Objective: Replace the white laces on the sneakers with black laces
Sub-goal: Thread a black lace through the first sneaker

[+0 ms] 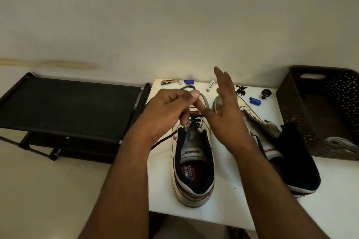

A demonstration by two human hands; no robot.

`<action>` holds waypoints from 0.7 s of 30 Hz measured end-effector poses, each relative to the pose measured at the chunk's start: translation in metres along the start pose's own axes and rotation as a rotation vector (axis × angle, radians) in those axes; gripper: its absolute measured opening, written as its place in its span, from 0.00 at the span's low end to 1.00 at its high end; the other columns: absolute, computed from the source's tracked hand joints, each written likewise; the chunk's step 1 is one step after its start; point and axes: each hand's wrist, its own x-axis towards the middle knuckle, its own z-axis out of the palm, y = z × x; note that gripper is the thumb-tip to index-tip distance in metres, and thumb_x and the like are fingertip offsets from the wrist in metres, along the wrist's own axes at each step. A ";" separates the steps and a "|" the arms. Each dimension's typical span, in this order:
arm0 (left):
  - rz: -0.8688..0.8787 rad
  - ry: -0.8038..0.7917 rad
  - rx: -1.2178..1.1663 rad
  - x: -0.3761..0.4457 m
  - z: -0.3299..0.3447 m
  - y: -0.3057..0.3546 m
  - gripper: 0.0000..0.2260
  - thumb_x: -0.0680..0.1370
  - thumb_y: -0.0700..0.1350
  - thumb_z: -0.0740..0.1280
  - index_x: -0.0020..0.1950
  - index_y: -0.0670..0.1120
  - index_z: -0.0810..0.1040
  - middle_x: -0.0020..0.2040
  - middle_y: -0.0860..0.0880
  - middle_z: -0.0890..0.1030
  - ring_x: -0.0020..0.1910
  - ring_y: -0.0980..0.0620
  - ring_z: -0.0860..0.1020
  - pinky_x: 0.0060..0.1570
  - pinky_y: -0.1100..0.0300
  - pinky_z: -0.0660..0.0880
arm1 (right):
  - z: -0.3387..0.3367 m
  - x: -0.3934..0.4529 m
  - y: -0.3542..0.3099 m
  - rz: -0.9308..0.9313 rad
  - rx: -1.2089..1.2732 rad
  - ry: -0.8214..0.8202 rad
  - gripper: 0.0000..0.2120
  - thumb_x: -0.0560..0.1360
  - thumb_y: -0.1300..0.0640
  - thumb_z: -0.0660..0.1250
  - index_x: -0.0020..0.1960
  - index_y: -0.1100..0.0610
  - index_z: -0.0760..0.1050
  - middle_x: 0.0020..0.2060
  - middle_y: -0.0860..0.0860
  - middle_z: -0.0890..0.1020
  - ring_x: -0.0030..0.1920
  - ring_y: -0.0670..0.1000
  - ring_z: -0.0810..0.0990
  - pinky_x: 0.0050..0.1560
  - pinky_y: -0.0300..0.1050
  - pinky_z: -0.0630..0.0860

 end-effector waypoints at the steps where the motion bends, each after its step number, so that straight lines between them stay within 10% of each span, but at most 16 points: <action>1: -0.032 -0.081 0.015 -0.002 -0.003 0.000 0.15 0.80 0.53 0.63 0.43 0.47 0.85 0.29 0.40 0.75 0.28 0.44 0.70 0.42 0.50 0.75 | -0.002 -0.001 -0.001 -0.060 -0.041 -0.053 0.41 0.73 0.66 0.69 0.75 0.38 0.55 0.77 0.40 0.47 0.74 0.35 0.47 0.69 0.28 0.55; 6: -0.014 0.010 0.029 -0.007 -0.012 -0.004 0.06 0.77 0.44 0.69 0.44 0.45 0.85 0.34 0.51 0.82 0.29 0.60 0.73 0.33 0.69 0.70 | 0.001 -0.004 -0.006 0.012 -0.071 -0.196 0.06 0.73 0.56 0.71 0.47 0.46 0.80 0.72 0.33 0.56 0.77 0.45 0.45 0.75 0.61 0.45; 9: -0.044 0.442 0.016 0.000 -0.021 -0.020 0.05 0.77 0.44 0.70 0.42 0.48 0.84 0.32 0.56 0.81 0.29 0.62 0.75 0.35 0.71 0.72 | 0.000 -0.005 -0.011 0.133 0.266 -0.049 0.01 0.73 0.64 0.71 0.43 0.60 0.80 0.48 0.52 0.85 0.57 0.51 0.81 0.62 0.52 0.75; 13: -0.277 0.948 -0.012 0.000 -0.038 -0.048 0.05 0.78 0.46 0.68 0.44 0.49 0.82 0.38 0.52 0.81 0.39 0.57 0.78 0.46 0.60 0.73 | -0.014 -0.003 -0.024 0.058 0.298 0.067 0.03 0.71 0.65 0.72 0.39 0.62 0.80 0.28 0.50 0.81 0.30 0.43 0.77 0.35 0.34 0.75; 16: -0.285 0.816 0.024 -0.006 -0.035 -0.047 0.16 0.78 0.43 0.68 0.66 0.52 0.76 0.62 0.53 0.77 0.55 0.52 0.78 0.48 0.59 0.78 | -0.015 -0.001 -0.026 0.051 0.321 0.086 0.03 0.71 0.64 0.73 0.39 0.59 0.80 0.29 0.47 0.81 0.29 0.41 0.75 0.32 0.33 0.73; 21: -0.023 0.258 -0.252 -0.001 -0.003 -0.014 0.20 0.78 0.39 0.67 0.67 0.57 0.75 0.62 0.60 0.78 0.27 0.56 0.70 0.24 0.64 0.69 | -0.003 -0.005 -0.027 0.045 0.366 0.009 0.03 0.71 0.66 0.72 0.40 0.60 0.80 0.31 0.46 0.82 0.32 0.42 0.78 0.33 0.34 0.74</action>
